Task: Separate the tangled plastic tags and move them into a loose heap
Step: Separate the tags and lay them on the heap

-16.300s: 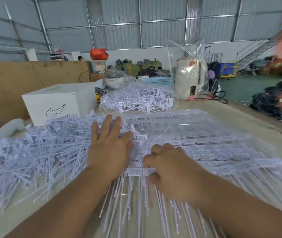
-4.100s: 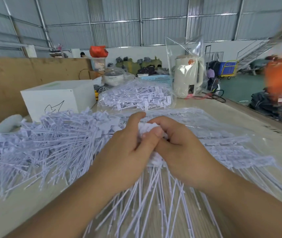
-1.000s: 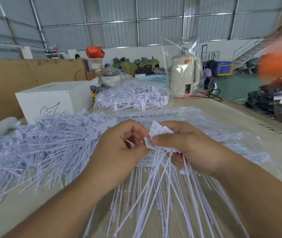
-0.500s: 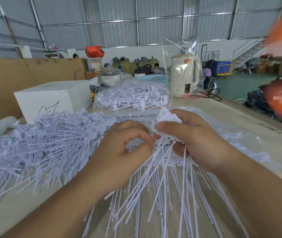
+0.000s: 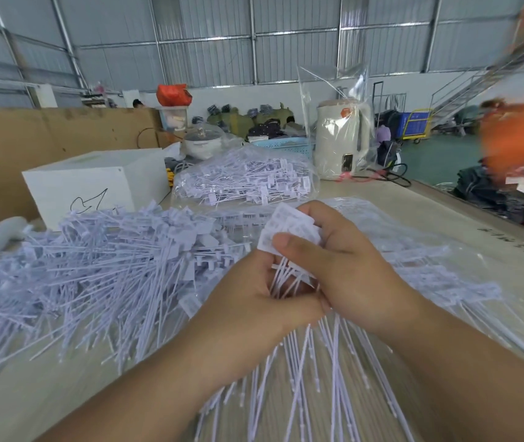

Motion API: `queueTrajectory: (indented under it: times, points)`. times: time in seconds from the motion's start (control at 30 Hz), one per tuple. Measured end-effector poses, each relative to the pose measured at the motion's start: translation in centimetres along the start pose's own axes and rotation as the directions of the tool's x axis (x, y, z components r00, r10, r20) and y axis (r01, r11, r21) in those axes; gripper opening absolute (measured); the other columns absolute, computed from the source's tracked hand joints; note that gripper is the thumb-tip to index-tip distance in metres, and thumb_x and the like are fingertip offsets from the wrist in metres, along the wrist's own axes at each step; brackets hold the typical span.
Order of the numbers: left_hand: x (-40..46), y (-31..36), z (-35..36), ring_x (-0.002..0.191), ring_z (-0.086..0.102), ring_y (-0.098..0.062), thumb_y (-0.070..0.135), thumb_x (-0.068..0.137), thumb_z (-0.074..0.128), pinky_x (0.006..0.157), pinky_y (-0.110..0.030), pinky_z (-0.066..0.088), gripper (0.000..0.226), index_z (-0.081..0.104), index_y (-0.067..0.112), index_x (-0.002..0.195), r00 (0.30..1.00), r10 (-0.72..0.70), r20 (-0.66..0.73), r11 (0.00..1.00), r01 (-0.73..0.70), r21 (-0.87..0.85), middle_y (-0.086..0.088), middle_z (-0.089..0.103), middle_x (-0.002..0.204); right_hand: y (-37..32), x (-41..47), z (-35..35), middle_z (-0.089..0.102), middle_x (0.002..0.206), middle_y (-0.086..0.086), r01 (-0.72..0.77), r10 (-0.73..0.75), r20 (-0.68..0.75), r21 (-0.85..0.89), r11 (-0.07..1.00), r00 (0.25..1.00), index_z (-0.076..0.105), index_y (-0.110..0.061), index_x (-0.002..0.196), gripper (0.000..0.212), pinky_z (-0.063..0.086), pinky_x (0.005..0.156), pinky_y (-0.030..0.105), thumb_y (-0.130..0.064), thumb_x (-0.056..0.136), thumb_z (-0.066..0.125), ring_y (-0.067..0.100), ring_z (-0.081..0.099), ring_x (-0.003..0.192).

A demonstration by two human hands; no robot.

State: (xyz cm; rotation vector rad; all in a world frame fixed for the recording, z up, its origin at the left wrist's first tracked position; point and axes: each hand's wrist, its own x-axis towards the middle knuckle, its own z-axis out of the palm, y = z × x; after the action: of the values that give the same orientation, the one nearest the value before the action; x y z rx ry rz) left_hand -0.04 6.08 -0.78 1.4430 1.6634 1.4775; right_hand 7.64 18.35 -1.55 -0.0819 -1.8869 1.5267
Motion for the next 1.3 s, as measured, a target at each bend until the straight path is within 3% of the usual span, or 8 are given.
queueTrajectory:
  times: [0.3,0.43,0.6,0.7,0.87,0.97,1.13,1.3]
  points:
    - [0.8,-0.6,-0.6,0.036,0.039,-0.015,0.014,0.076,0.056,0.040,-0.021,0.033,0.024,0.058,0.024,0.055,0.973,-0.058,-0.221,0.992,0.031,-0.124,-0.003,0.046,0.046,-0.4,0.0,-0.5,0.062,0.081,-0.002,-0.136,0.145,0.075,-0.118,0.984,0.987,0.053,-0.023,0.118,0.048,0.046,0.056,0.027,-0.050,0.079,0.066,0.012,0.059,0.065]
    - [1.2,-0.4,-1.7,0.035,0.027,-0.010,0.014,0.069,0.064,0.036,-0.018,0.025,0.027,0.051,0.024,0.047,0.953,-0.151,-0.263,0.913,0.033,-0.407,0.000,0.041,0.051,-1.2,-0.2,-1.3,0.061,0.068,0.006,-0.180,0.207,0.150,-0.172,0.968,0.967,0.065,-0.009,0.086,0.034,0.048,0.058,0.032,-0.042,0.090,0.064,0.010,0.059,0.056]
    - [1.3,-1.0,-2.2,0.032,0.023,-0.007,0.027,0.063,0.086,0.036,-0.014,0.023,0.043,0.061,0.007,0.092,0.977,-0.212,-0.026,0.843,0.170,-0.511,0.004,0.032,0.042,-1.3,-0.3,-0.8,0.060,0.065,0.014,-0.113,0.180,0.266,-0.250,0.962,0.947,0.072,-0.015,0.083,0.035,0.038,0.053,0.028,-0.044,0.091,0.053,0.014,0.045,0.054]
    - [1.3,-0.9,-1.9,0.031,0.022,-0.007,0.043,0.061,0.076,0.037,-0.014,0.022,0.057,0.062,0.003,0.099,0.972,-0.219,-0.082,0.865,0.154,-0.478,0.004,0.027,0.038,-1.6,-0.6,-0.3,0.057,0.056,-0.014,-0.054,0.131,0.328,-0.232,0.971,0.935,0.072,-0.036,0.080,0.027,0.036,0.052,0.019,-0.028,0.097,0.052,0.008,0.040,0.050]
    - [1.4,-0.7,-1.0,0.034,0.028,-0.007,0.044,0.072,0.064,0.035,-0.017,0.025,0.039,0.063,0.005,0.078,0.949,-0.168,-0.267,0.891,0.030,-0.454,0.004,0.036,0.040,-1.3,-0.9,1.2,0.070,0.073,0.015,-0.066,0.100,0.153,-0.215,0.974,0.983,0.069,-0.021,0.077,0.031,0.051,0.067,0.061,-0.021,0.101,0.050,0.050,0.058,0.066]
    - [1.3,-0.5,-0.6,0.038,0.034,-0.009,0.045,0.074,0.064,0.035,-0.019,0.027,0.035,0.057,0.015,0.058,0.915,-0.194,-0.353,0.894,0.017,-0.447,-0.005,0.040,0.050,-1.3,-1.4,2.9,0.068,0.061,-0.001,0.009,0.006,0.055,-0.265,0.964,0.998,0.063,-0.017,0.068,0.037,0.054,0.067,0.040,-0.016,0.102,0.048,0.023,0.068,0.064]
    - [1.9,-0.3,-2.7,0.035,0.022,-0.005,0.024,0.098,0.052,0.031,-0.015,0.021,0.031,0.048,0.017,0.068,0.869,-0.389,-0.305,0.653,0.026,-0.757,0.007,0.030,0.046,-1.5,-0.9,2.3,0.031,0.045,-0.011,0.042,-0.082,-0.280,-0.146,0.988,0.956,0.046,-0.014,0.065,0.038,0.026,0.040,0.015,-0.026,0.101,0.049,0.004,0.027,0.040]
    - [1.5,-0.5,-2.2,0.035,0.024,-0.008,0.031,0.082,0.065,0.036,-0.016,0.022,0.028,0.051,0.014,0.065,0.951,-0.241,-0.194,0.863,0.118,-0.491,0.004,0.030,0.046,-1.3,-1.0,1.4,0.050,0.052,-0.010,0.041,-0.040,0.009,-0.147,0.988,0.999,0.048,-0.019,0.100,0.013,0.037,0.049,0.016,-0.031,0.100,0.051,0.004,0.044,0.045]
